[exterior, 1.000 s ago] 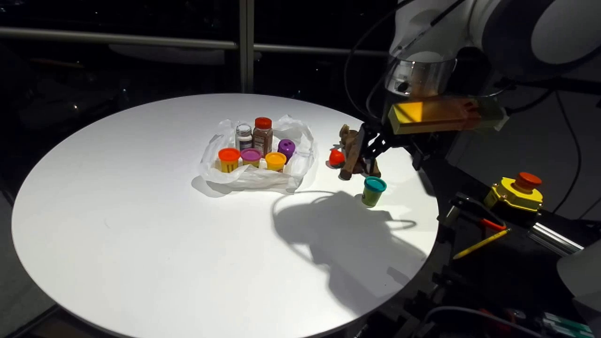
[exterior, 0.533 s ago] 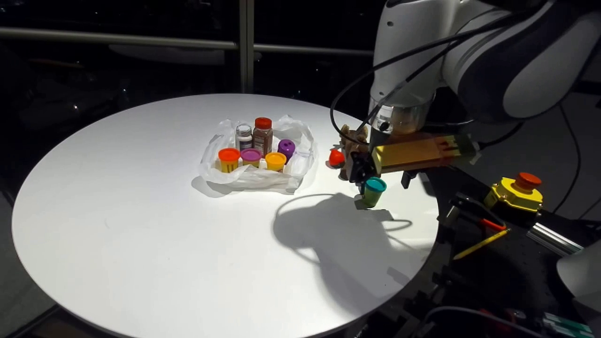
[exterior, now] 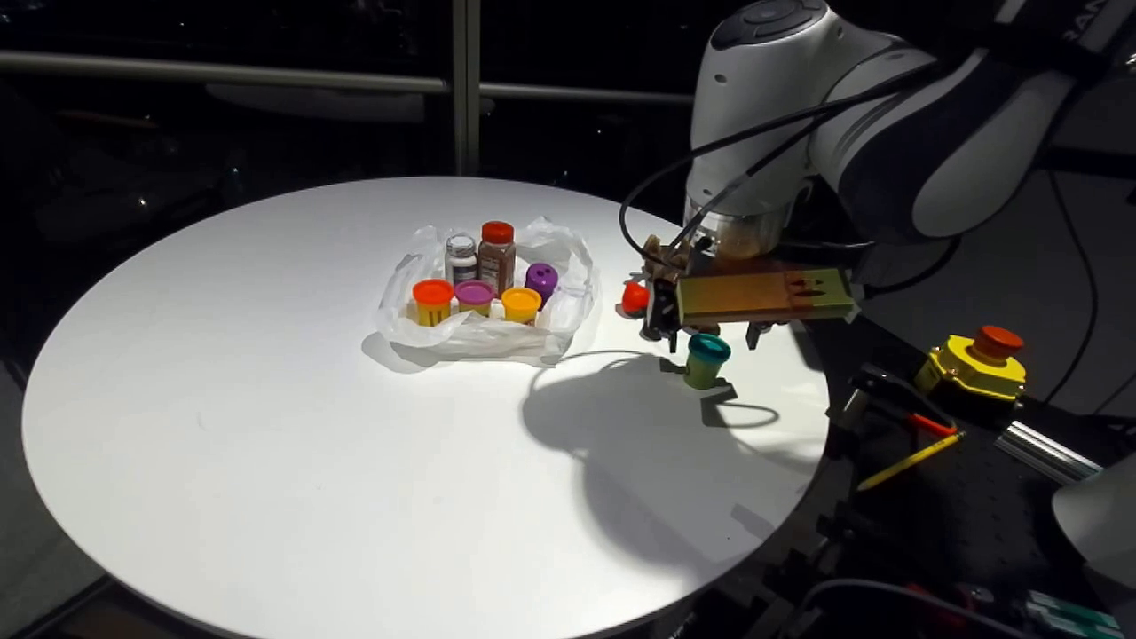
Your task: Put the contents in the white plastic bag
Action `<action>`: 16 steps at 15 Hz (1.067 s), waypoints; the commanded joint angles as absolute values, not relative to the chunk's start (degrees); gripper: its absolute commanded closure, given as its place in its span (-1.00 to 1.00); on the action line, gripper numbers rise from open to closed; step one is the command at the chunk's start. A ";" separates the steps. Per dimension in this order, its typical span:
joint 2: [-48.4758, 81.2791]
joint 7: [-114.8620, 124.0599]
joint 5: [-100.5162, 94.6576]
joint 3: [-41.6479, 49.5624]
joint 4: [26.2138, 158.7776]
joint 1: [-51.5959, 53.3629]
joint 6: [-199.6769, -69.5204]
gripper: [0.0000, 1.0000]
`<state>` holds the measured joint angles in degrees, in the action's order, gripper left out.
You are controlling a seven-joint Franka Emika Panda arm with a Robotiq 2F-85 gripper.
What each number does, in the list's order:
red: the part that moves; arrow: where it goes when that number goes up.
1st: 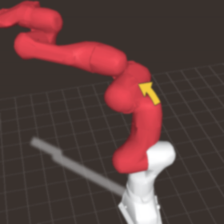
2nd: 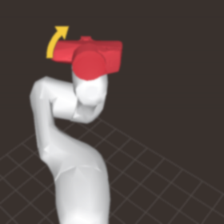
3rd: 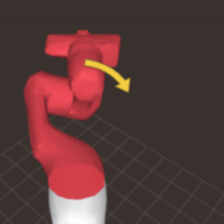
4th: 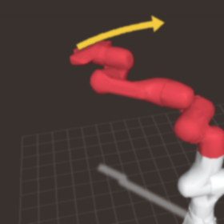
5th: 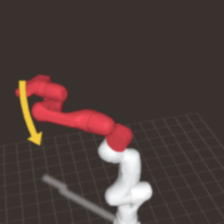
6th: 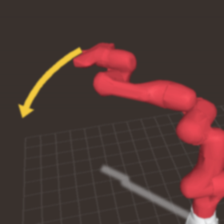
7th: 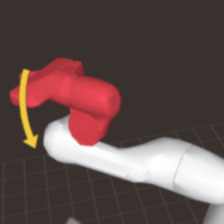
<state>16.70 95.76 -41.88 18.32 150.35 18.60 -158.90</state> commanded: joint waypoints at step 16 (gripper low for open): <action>12.77 109.49 -49.81 12.65 133.87 23.39 -139.90 0.45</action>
